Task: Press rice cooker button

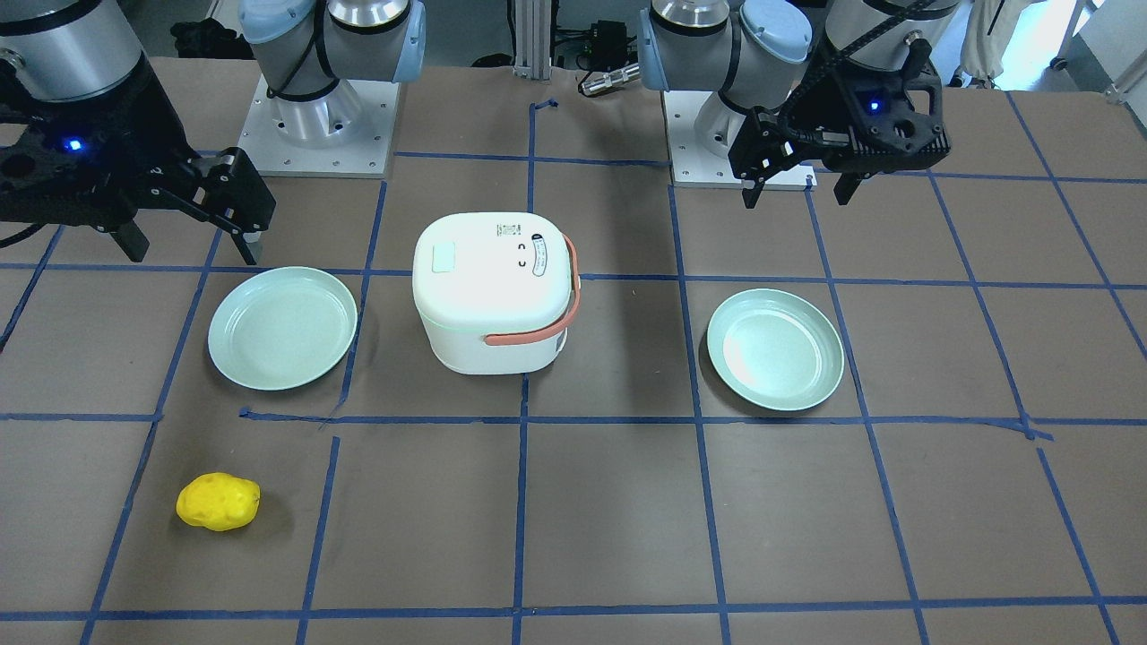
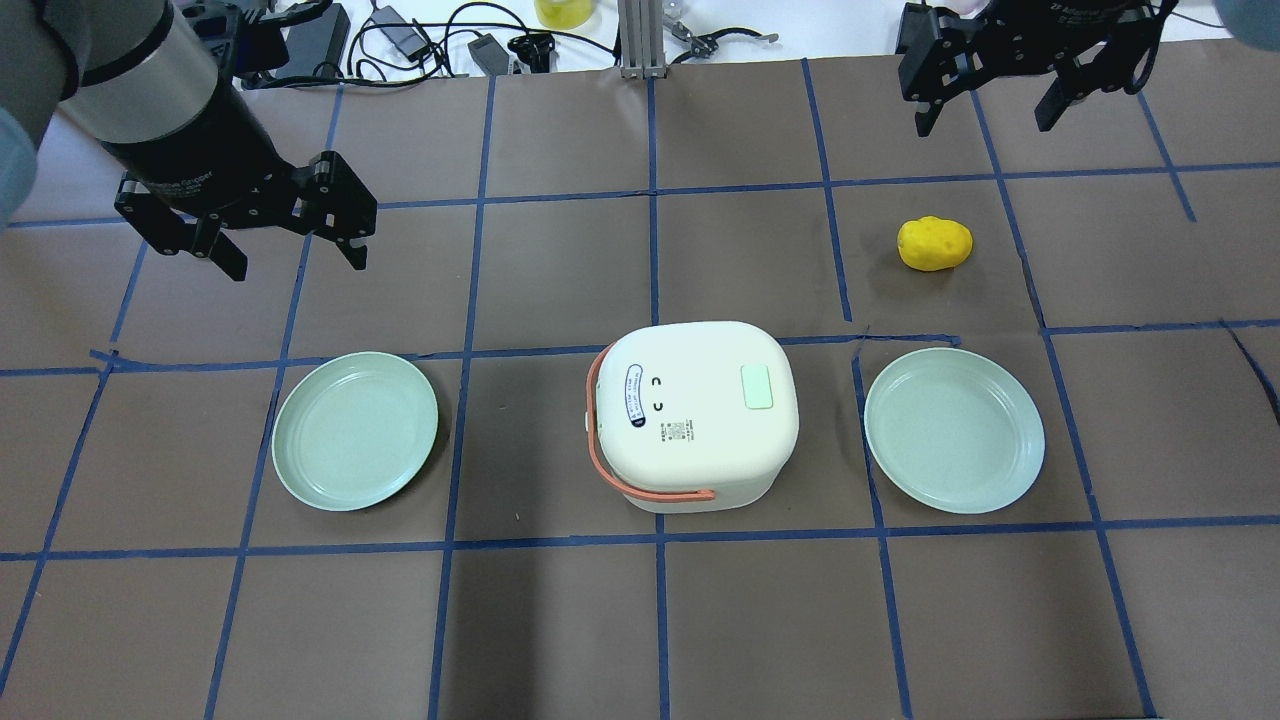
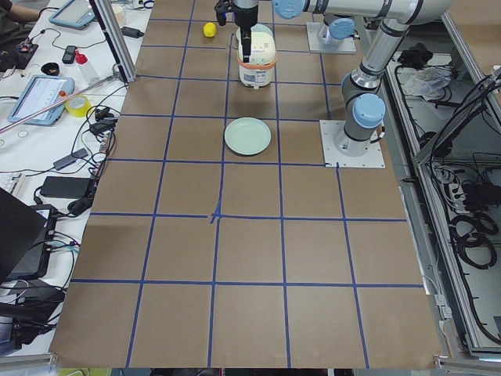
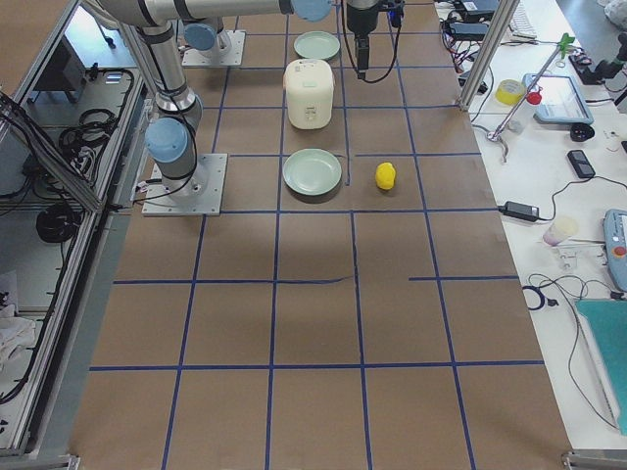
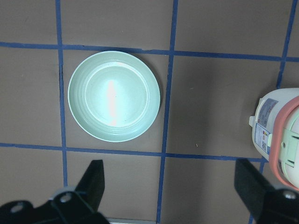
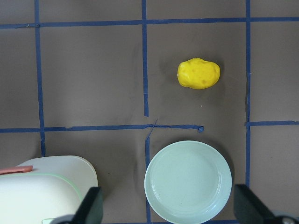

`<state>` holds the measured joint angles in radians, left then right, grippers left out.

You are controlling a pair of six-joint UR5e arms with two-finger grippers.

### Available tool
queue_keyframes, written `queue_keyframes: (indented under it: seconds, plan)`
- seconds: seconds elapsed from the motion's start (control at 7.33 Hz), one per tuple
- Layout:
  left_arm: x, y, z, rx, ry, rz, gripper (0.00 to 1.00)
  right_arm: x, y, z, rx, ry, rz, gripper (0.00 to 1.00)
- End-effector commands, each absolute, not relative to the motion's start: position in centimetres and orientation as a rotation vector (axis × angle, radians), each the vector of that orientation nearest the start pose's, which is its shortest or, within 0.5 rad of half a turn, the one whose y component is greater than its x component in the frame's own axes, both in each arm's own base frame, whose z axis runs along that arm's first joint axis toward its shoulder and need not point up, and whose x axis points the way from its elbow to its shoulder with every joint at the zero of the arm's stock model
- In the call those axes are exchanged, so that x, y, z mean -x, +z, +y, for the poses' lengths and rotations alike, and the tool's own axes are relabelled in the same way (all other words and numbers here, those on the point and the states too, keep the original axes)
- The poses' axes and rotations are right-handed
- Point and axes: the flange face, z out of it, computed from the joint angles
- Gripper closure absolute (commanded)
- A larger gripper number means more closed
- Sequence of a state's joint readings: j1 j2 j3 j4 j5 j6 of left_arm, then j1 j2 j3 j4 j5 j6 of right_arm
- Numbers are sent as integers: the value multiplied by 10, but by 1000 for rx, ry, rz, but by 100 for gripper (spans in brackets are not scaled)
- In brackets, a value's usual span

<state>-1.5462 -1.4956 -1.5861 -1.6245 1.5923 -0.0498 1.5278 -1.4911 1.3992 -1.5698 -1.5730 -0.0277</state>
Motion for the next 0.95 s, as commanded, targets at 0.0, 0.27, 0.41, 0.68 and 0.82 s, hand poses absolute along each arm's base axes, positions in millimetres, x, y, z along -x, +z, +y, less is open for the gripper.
queue_keyframes:
  seconds: [0.0,0.27,0.41,0.68,0.82]
  plan:
    - [120,511,-463,115,-10,3118,0,-110,530,-538,-24,-137,3140,0]
    - [120,511,-463,117,-10,3118,0,-110,530,-538,-24,-137,3140,0]
    - [120,511,-463,117,-10,3118,0,-111,530,-538,-24,-133,3139,0]
    - [120,511,-463,117,-10,3118,0,-110,528,-537,-24,-125,3140,0]
    - [120,511,-463,117,-10,3118,0,-110,529,-537,-26,-128,3142,24]
